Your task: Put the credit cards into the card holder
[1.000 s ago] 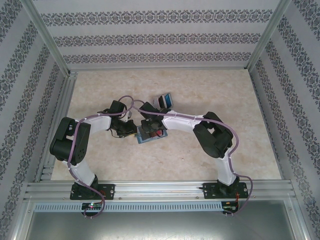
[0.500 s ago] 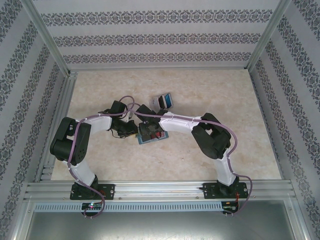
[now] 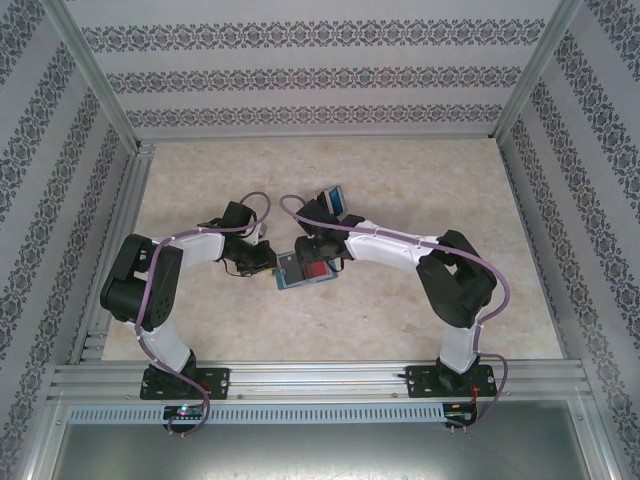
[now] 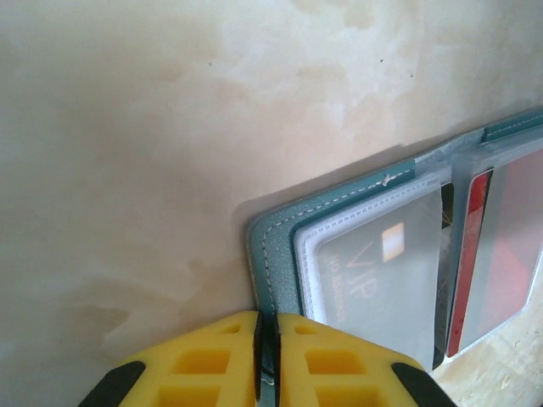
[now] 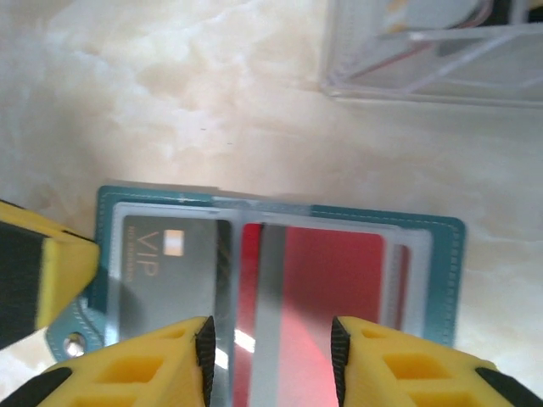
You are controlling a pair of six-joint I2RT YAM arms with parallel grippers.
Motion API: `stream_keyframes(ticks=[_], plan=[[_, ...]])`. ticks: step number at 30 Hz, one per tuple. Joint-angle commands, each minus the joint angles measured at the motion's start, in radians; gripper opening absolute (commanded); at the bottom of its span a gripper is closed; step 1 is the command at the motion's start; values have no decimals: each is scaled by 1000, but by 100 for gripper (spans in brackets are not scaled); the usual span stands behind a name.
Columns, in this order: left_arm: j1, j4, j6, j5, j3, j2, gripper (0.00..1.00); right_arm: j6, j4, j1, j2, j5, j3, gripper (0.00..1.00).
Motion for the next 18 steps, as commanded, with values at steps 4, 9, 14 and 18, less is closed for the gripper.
stream_keyframes(ticks=[4, 9, 14, 18], plan=[[-7, 11, 1, 2, -3, -31, 14, 24, 48, -63, -62, -44, -131, 42], [-8, 15, 1, -3, -5, -33, 14, 56, 116, -121, -110, -108, -237, 43], [-8, 12, -1, 0, -2, -31, 14, 116, 255, -188, -123, -233, -338, 46], [-8, 8, -1, 0, -1, -33, 14, 146, 323, -216, -113, -290, -368, 48]])
